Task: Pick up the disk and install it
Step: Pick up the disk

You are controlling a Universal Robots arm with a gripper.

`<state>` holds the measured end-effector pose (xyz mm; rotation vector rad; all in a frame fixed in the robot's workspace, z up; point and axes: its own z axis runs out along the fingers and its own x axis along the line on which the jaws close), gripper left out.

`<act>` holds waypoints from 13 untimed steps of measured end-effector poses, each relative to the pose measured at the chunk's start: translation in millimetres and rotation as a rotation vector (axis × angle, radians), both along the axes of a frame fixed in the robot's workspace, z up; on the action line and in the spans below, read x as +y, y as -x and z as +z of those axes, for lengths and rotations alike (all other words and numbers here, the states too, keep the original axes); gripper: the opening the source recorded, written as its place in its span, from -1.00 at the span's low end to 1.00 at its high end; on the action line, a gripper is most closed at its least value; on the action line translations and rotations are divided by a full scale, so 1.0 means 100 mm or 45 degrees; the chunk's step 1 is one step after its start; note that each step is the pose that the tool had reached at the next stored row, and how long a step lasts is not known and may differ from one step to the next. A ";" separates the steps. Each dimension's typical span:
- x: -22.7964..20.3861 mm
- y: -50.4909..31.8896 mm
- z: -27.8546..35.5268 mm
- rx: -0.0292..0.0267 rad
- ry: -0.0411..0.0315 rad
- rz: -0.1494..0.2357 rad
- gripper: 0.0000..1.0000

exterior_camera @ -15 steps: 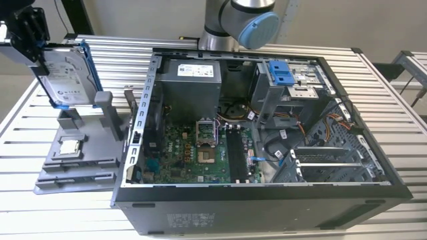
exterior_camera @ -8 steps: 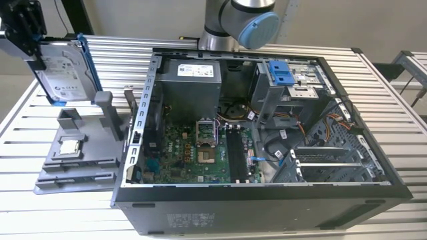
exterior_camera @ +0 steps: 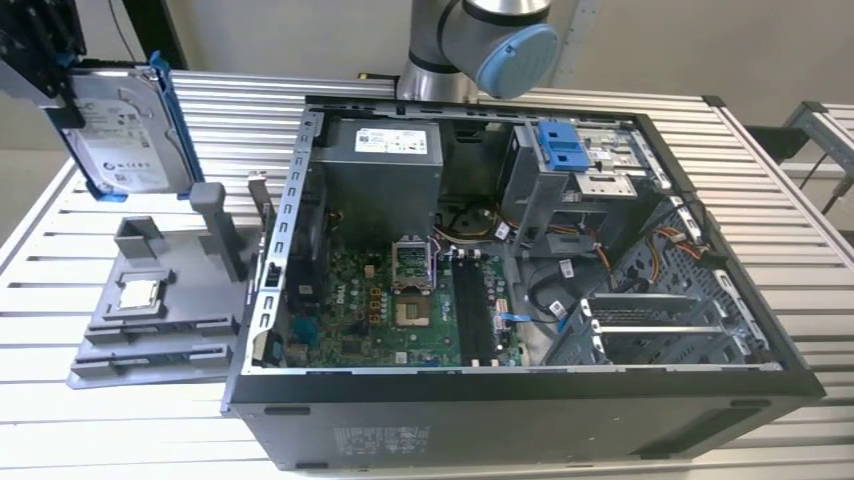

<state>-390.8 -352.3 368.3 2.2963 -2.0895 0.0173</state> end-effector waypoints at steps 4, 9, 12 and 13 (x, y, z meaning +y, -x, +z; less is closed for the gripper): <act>0.000 0.000 0.061 0.0001 0.0000 0.000 -1.00; 0.000 0.000 0.136 0.0001 0.0000 0.000 -1.00; 0.000 0.000 0.187 0.0001 0.0000 0.000 -1.00; 0.000 0.000 0.205 0.0000 0.0000 0.000 -1.00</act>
